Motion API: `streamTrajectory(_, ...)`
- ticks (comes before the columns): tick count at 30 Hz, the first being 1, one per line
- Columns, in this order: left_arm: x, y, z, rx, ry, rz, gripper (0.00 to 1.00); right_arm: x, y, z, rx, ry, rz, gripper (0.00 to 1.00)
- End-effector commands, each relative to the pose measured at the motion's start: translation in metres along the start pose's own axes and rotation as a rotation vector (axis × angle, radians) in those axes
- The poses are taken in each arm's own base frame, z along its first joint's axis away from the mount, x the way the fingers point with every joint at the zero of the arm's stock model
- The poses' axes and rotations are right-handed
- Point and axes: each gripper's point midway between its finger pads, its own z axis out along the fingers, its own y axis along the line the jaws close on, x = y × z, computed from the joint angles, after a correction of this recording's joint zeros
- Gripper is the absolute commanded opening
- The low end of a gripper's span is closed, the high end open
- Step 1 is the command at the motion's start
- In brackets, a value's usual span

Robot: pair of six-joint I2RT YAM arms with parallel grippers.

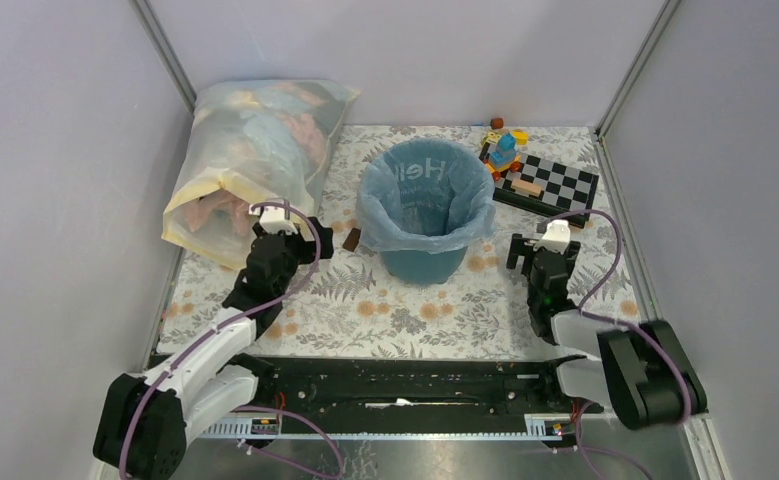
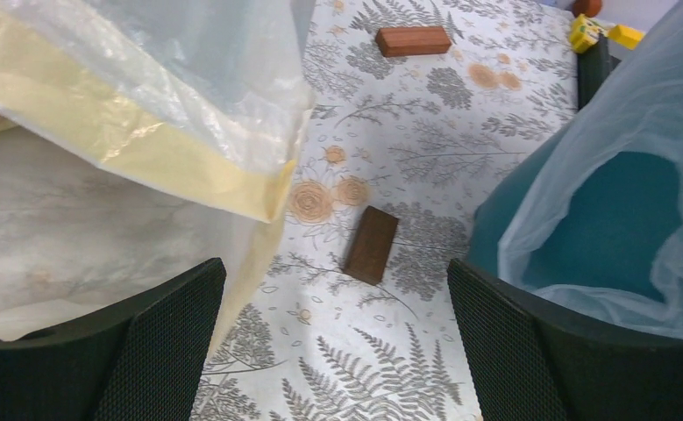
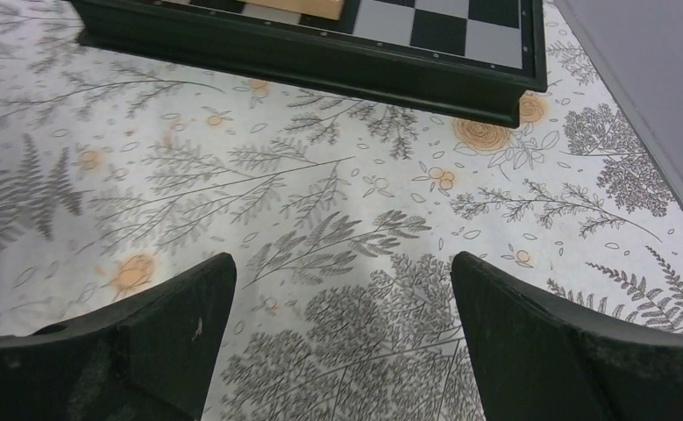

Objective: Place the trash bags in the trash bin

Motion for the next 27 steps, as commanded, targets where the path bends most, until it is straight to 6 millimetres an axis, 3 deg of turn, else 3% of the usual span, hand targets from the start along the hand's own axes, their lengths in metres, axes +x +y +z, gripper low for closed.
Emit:
streamTrajectory(1,-0.025,0.008,0.004,-0.027,-0.164,0.06,0.99,-0.039,-0.006,0.022,0.012,-0.203,0.06,0.99)
streamTrajectory(4,-0.012,0.003,0.009,0.023,-0.129,0.14,0.99,-0.021,-0.008,0.039,0.035,-0.153,0.062,0.94)
streamTrajectory(6,-0.006,0.007,0.012,0.012,-0.104,0.181,0.99,-0.024,-0.011,0.045,0.039,-0.183,0.074,0.89)
streamTrajectory(8,-0.004,0.015,0.014,-0.018,-0.102,0.214,0.99,-0.016,-0.011,0.046,0.033,-0.122,0.075,0.99)
streamTrajectory(13,-0.01,0.037,0.016,-0.102,-0.143,0.228,0.99,-0.016,-0.012,0.048,0.041,-0.122,0.073,1.0)
streamTrajectory(15,-0.015,0.055,0.02,-0.17,-0.142,0.229,0.99,-0.019,-0.012,0.048,0.039,-0.147,0.075,1.0)
streamTrajectory(19,-0.002,0.077,0.028,-0.19,-0.152,0.29,0.99,-0.018,-0.012,0.048,0.04,-0.138,0.076,1.0)
streamTrajectory(22,0.003,0.08,0.03,-0.127,-0.216,0.342,0.99,-0.018,-0.012,0.048,0.04,-0.14,0.077,1.0)
streamTrajectory(27,0.01,0.087,0.055,-0.107,-0.138,0.362,0.98,-0.018,-0.012,0.048,0.039,-0.14,0.076,1.0)
